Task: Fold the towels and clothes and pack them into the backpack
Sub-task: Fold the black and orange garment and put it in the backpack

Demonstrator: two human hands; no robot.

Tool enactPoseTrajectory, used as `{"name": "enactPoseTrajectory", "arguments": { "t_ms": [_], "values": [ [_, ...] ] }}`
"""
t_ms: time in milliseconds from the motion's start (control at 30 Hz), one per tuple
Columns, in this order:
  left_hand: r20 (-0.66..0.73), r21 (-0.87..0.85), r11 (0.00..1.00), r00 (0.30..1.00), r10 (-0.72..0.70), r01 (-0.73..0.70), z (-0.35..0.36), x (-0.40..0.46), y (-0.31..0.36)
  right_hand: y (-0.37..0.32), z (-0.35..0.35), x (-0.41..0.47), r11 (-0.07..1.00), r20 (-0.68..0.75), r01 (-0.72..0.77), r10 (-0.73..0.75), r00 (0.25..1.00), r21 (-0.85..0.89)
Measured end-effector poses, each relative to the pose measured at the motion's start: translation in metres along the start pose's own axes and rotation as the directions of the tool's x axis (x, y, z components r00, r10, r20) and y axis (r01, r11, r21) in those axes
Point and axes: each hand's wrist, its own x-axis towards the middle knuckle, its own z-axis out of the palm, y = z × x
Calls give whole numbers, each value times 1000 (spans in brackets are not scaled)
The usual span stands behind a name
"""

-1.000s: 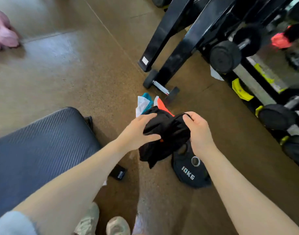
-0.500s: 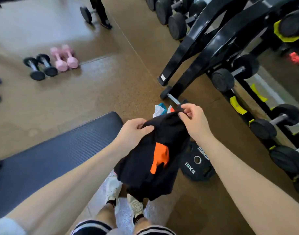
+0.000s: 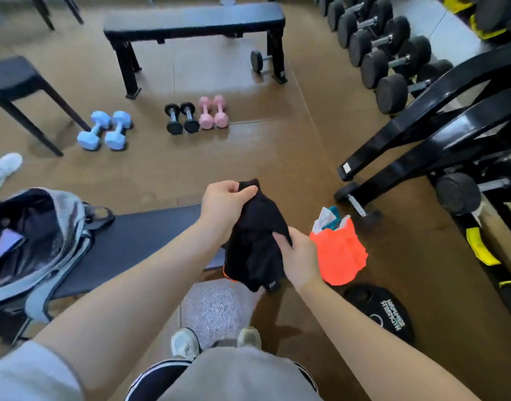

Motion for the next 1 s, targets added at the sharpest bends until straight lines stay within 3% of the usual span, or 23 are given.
{"name": "enactPoseTrajectory", "arguments": {
  "t_ms": [133,200,300,400,567,667,833,900,1000],
  "values": [
    [-83,46,998,996,35,-31,-33,22,-7,-29,-6,17,956,-6,229,-234,972,-186],
    [-105,160,985,992,73,-56,-48,29,-14,-53,-8,23,941,32,287,-286,958,-177],
    [-102,165,984,991,83,-65,-72,35,-24,-90,2,20,981,167,104,-132,977,162],
    [-30,-59,996,997,64,-66,-94,26,-24,-115,23,16,888,259,-115,-5,966,445],
    [228,-107,980,956,187,-167,-111,-14,-56,-141,59,15,793,162,-247,188,969,558],
    [285,-1,953,913,291,-303,-127,-31,-82,-152,85,7,747,163,-322,280,946,582],
    [84,45,954,953,292,-297,-153,-24,-91,-147,115,2,742,150,-354,330,932,569],
    [147,60,954,948,284,-295,-172,-19,-92,-138,112,6,829,83,-316,314,946,462],
    [352,148,930,897,268,-336,-201,-16,-91,-130,107,3,968,111,-233,222,969,96]
  ]
}}
